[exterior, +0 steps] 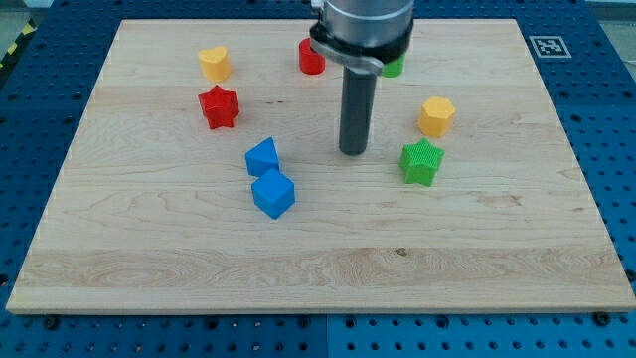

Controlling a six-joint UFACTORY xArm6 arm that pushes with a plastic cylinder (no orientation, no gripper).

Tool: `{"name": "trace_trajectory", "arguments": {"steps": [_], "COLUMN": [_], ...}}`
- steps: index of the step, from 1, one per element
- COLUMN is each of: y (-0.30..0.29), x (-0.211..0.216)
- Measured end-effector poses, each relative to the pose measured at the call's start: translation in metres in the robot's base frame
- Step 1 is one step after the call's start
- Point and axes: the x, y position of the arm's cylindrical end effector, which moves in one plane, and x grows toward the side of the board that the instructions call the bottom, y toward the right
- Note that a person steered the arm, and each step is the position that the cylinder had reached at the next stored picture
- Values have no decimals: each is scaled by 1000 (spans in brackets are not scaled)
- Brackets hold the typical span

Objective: Move the blue triangle to the right of the blue cube

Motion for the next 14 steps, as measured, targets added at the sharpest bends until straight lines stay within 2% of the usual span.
{"name": "trace_trajectory", "arguments": {"steps": [1,2,5,7,8,9,10,13,14], "y": [-36,-74,-133,-100,-52,-30,-30,-82,-78], "x": [-30,-35,-24,15,24,25,25,40,44]}}
